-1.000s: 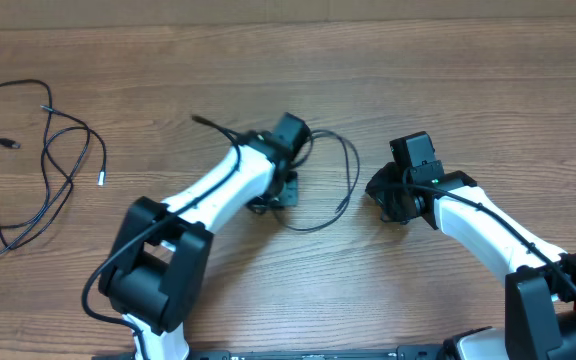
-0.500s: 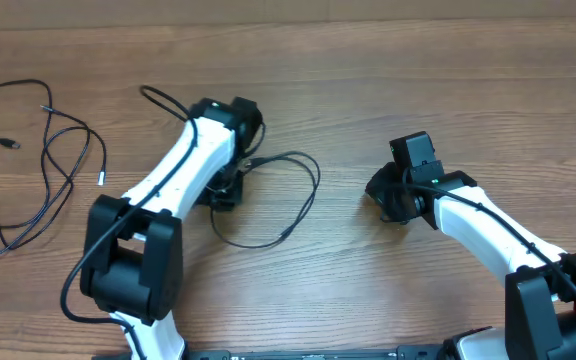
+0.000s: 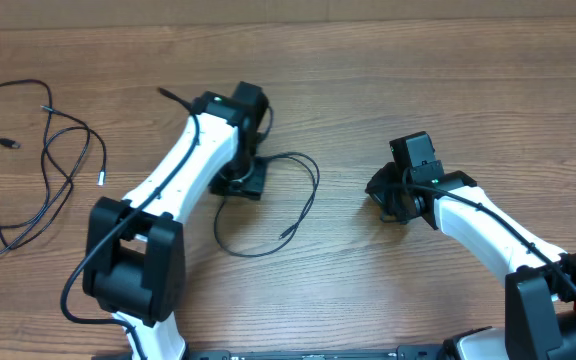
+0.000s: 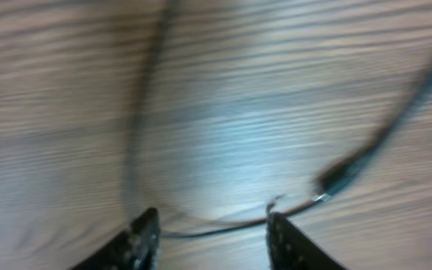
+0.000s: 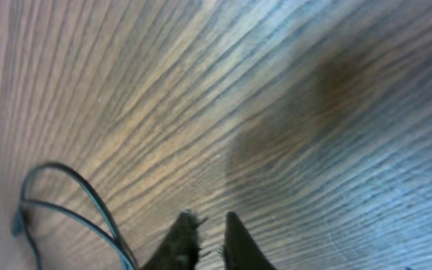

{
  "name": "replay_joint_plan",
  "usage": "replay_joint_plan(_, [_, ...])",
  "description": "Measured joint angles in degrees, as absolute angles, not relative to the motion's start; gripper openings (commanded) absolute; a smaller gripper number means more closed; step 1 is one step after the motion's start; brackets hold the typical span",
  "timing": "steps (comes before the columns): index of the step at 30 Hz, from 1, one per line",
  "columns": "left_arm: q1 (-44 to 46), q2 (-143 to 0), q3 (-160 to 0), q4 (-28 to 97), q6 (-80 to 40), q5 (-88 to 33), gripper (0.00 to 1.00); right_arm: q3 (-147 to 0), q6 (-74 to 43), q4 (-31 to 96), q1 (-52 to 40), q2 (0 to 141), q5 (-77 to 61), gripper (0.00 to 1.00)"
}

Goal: Untangle cables

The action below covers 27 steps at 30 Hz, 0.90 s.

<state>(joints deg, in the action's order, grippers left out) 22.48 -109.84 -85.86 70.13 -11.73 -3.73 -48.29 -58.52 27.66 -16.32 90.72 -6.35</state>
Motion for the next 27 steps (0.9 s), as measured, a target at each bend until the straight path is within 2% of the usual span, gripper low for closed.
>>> replay_joint_plan(1, [23.5,-109.8,-85.8,69.5,-11.3,-4.9,0.37,-48.3,-58.7,27.6,-16.3,90.7,-6.3,0.13])
replay_joint_plan(3, [25.4,-109.8,-85.6,68.1,-10.8,-6.5,0.20,-48.3,-58.5,27.6,-16.3,90.7,-6.0,0.13])
replay_joint_plan(4, [26.3,-109.8,-85.4,67.2,-10.7,-7.1,0.10,-48.3,-58.5,27.6,-16.3,90.7,-5.9,0.10])
replay_joint_plan(5, [27.3,-109.8,-85.0,66.1,-10.7,-7.7,0.04,-48.3,-58.4,27.7,-16.3,90.7,-5.9,0.07])
replay_joint_plan(6, [28.1,-109.8,-84.4,65.1,-10.7,-8.1,0.04,-48.3,-58.4,27.6,-16.3,90.7,-5.9,0.04])
replay_joint_plan(12, [32.4,-109.8,-79.8,59.4,-10.7,-9.0,0.04,-48.3,-58.4,27.7,-16.3,90.7,-5.7,0.04])
replay_joint_plan(15, [33.3,-109.8,-77.8,57.4,-10.7,-9.2,0.25,-48.3,-58.5,27.7,-16.3,90.7,-5.7,0.04])
replay_joint_plan(17, [33.6,-109.8,-76.9,56.2,-10.9,-9.4,0.30,-48.3,-58.5,27.6,-16.3,90.7,-5.6,0.04])
replay_joint_plan(24, [33.8,-109.8,-74.4,52.5,-11.2,-9.4,0.29,-48.3,-58.5,27.7,-16.3,90.7,-5.6,0.06])
replay_joint_plan(27, [33.8,-109.8,-72.7,52.5,-11.2,-9.4,0.32,-48.3,-58.5,27.7,-16.3,90.7,-5.6,0.06])
